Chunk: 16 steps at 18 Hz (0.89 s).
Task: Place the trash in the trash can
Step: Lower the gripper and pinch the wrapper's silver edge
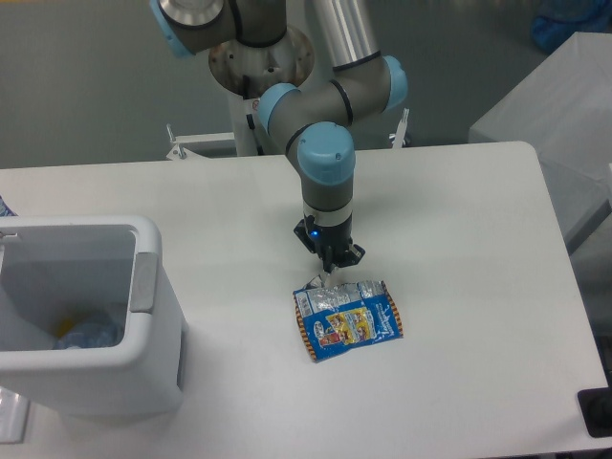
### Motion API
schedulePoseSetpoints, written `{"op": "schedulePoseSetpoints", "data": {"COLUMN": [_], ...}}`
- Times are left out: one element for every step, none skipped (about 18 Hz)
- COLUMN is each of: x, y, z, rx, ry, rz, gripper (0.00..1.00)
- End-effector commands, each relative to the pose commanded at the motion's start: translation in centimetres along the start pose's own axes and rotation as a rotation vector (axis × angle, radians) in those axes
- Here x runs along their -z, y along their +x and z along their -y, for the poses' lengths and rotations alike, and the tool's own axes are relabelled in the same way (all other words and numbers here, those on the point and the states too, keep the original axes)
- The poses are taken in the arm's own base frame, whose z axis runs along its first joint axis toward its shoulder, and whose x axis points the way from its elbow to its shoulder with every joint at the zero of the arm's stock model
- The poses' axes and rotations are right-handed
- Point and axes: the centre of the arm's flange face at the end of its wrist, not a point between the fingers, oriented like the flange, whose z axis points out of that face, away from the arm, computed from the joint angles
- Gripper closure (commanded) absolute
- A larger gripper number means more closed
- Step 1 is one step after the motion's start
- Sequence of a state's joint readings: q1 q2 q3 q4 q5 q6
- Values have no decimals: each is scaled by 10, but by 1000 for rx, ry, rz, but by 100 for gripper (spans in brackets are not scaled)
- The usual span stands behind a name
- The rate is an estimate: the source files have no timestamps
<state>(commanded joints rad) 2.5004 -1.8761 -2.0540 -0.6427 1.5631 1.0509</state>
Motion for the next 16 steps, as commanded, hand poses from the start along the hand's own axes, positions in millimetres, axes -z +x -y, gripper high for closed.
{"op": "schedulePoseSetpoints", "data": {"x": [1, 2, 3, 3, 5, 8, 11, 13, 15, 19, 21, 25, 28, 30, 33, 37], "y": [-1, -2, -3, -3, -5, -8, -11, -13, -15, -18, -21, -23, -27, -29, -32, -36], "z": [1, 1, 2, 2, 4, 6, 7, 8, 10, 12, 13, 16, 20, 26, 30, 33], "rx": [11, 17, 18, 18, 18, 20, 26, 35, 45, 73, 99, 138, 184, 228, 265, 292], "ry": [2, 4, 7, 9, 13, 19, 23, 27, 30, 36, 43, 59, 81, 101, 121, 131], "rz": [3, 5, 5, 6, 10, 17, 24, 27, 32, 41, 45, 47, 43, 36, 32, 37], "gripper": [93, 93, 93, 93, 93, 93, 93, 93, 93, 93, 93, 93, 93, 93, 93, 93]}}
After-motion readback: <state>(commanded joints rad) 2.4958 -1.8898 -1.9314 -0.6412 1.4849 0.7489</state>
